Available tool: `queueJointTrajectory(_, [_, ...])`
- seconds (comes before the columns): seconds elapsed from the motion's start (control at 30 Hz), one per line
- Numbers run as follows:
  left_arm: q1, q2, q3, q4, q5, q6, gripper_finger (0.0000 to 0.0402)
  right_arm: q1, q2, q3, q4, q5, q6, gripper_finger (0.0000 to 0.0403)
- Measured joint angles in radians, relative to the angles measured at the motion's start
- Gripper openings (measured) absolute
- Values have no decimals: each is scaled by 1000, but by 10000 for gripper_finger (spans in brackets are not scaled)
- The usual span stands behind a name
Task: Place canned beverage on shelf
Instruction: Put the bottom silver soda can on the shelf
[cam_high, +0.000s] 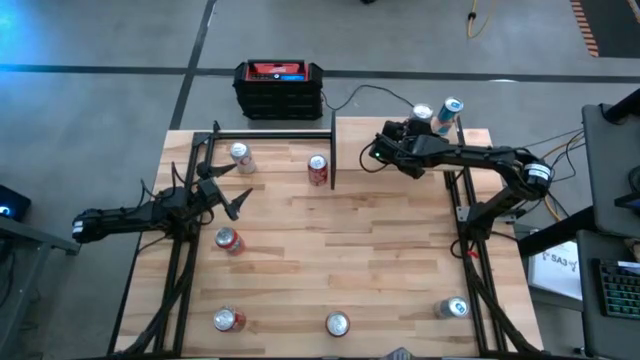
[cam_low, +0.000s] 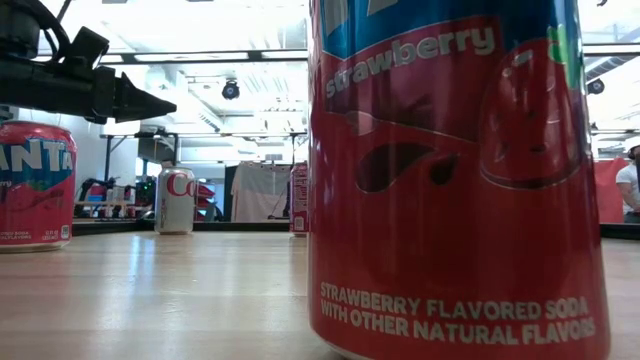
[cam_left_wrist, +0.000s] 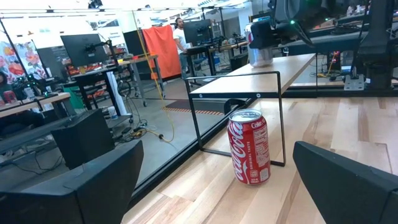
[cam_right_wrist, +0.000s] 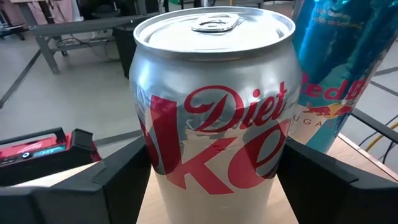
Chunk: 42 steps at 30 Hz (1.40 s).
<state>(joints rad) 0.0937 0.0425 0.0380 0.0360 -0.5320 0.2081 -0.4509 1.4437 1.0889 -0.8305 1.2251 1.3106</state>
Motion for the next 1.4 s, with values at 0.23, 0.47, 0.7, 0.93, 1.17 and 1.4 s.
queueJointTrajectory(0.23, [0,0,0,0,0,0,399,-9,0,0,2,-1,42,297])
queueJointTrajectory(0.47, [0,0,0,0,0,0,399,-28,0,-1,29,-1,19,297])
queueJointTrajectory(0.7, [0,0,0,0,0,0,399,-34,0,-1,36,0,13,297])
queueJointTrajectory(0.93, [0,0,0,0,0,0,399,-39,0,-1,103,-2,-39,297])
queueJointTrajectory(1.17, [0,0,0,0,0,0,399,-41,0,-1,114,-2,-66,297])
queueJointTrajectory(1.4, [0,0,0,0,0,0,399,-49,0,-1,111,-3,-81,297])
